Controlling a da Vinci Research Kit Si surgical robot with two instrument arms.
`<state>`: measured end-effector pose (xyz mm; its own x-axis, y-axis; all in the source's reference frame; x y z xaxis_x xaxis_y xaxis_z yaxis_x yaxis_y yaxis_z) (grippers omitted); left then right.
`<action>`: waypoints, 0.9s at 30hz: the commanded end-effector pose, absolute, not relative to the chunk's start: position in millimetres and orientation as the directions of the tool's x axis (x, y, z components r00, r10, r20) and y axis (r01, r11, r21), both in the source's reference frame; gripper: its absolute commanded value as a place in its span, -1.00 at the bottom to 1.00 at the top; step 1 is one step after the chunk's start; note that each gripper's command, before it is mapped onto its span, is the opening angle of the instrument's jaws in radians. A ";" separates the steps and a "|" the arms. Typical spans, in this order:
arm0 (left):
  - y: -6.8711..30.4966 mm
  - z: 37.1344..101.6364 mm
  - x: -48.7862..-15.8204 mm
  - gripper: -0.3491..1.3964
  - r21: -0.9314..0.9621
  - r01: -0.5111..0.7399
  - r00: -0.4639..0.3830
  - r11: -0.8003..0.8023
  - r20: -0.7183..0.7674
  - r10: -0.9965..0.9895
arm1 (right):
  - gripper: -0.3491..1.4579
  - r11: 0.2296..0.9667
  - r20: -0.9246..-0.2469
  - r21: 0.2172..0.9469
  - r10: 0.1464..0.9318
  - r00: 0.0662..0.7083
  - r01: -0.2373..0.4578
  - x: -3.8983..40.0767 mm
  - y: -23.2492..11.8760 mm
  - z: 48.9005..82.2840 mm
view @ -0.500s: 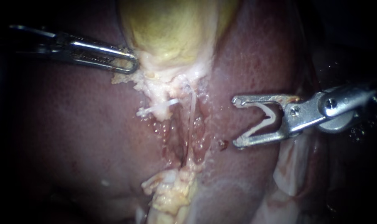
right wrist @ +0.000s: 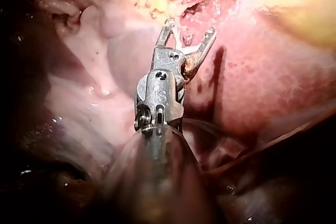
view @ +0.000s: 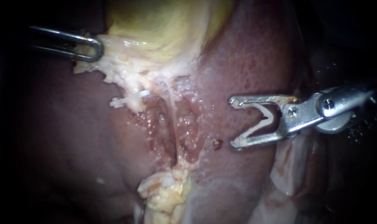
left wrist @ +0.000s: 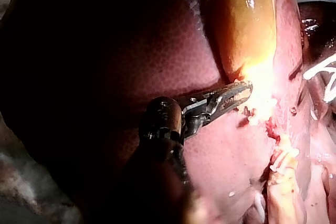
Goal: Clipping first clip right tube
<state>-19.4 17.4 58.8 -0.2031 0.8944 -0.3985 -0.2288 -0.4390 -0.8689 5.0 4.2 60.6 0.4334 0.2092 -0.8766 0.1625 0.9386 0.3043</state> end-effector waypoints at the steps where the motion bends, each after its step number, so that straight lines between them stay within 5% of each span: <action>1: 17.3 58.7 -19.5 -1.00 -0.868 -0.231 -0.200 -0.440 -0.400 0.894 | -0.07 0.937 -0.878 0.306 0.209 0.431 0.170 5.3 4.0 60.9; 5: 16.9 59.2 -19.6 -1.00 -0.866 -0.232 -0.200 -0.442 -0.403 0.893 | -0.07 0.916 -0.874 0.346 0.237 0.425 0.202 6.7 2.7 62.7; 13: 16.9 59.2 -19.6 -1.00 -0.866 -0.232 -0.200 -0.443 -0.403 0.893 | -0.07 0.875 -0.827 0.459 0.358 0.433 0.154 11.0 0.5 68.6; 27: 16.8 59.3 -19.6 -1.00 -0.866 -0.233 -0.200 -0.443 -0.403 0.893 | -0.07 0.753 -0.764 0.634 0.572 0.299 0.180 16.2 -1.4 73.6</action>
<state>-19.6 16.8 59.3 -0.1998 0.8931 -0.4032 -0.2329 -0.4429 -0.8658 16.4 -1.4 73.6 0.2886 0.5785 -0.7629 0.1887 0.7468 0.6377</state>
